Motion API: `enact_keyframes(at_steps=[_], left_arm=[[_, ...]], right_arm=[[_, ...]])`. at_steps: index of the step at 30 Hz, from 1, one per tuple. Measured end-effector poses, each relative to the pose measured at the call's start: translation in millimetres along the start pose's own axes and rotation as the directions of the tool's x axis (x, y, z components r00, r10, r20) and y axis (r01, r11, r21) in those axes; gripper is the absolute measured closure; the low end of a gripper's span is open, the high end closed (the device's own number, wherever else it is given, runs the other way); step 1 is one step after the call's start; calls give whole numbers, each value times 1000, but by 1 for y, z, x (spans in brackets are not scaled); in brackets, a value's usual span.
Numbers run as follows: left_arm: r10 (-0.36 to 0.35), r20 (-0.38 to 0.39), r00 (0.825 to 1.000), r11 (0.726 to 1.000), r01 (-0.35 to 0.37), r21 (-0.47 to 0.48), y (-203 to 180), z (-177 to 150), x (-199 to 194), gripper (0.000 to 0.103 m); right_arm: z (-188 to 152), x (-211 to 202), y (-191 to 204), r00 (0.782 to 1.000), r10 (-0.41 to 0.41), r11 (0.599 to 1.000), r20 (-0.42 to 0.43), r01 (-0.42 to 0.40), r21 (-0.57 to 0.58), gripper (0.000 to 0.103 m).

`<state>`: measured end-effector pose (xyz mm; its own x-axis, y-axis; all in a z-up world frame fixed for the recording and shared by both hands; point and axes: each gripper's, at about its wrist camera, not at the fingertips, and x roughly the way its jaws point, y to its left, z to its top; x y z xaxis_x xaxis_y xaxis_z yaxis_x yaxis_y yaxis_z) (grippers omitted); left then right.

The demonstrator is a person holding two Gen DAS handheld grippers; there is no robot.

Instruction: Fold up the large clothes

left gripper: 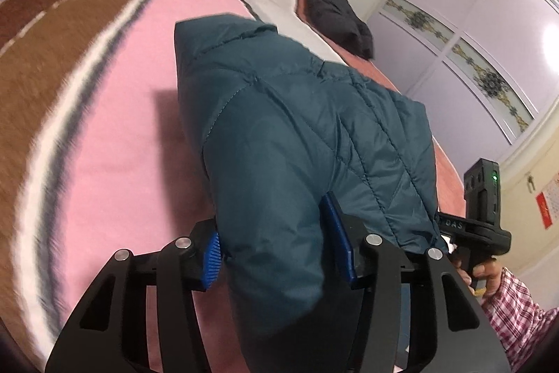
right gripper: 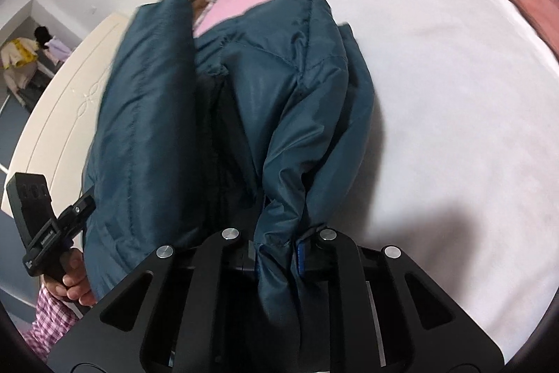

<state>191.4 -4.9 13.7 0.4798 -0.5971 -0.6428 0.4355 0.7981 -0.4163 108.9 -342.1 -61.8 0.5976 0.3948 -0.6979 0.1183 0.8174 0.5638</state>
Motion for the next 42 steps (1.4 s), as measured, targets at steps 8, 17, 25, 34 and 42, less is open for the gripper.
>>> enact_keyframes(at_steps=[8,17,25,34,42], left_arm=[[107,49,993,994,-105,-33,67,52,-4,53],[113,47,992,988,-108,-109,96,54,7,45],[204,37,978,974,-199,-108,91,49,-10,35],[216,94,972,974,-208,-85,72,34,-53,34],[172,93,981,982,-163,-93,52,-4,-76,34]], right_arm=[[36,64,70,1000,3,993,4,-2,-115,89],[43,91,79,998,-45,994,-34,41,-106,88],[51,75,73,996,-3,1000,-92,4,2,76],[43,7,67,1000,-8,999,19,7,42,70],[1,-37,118,999,13,986,53,-4,-165,97]])
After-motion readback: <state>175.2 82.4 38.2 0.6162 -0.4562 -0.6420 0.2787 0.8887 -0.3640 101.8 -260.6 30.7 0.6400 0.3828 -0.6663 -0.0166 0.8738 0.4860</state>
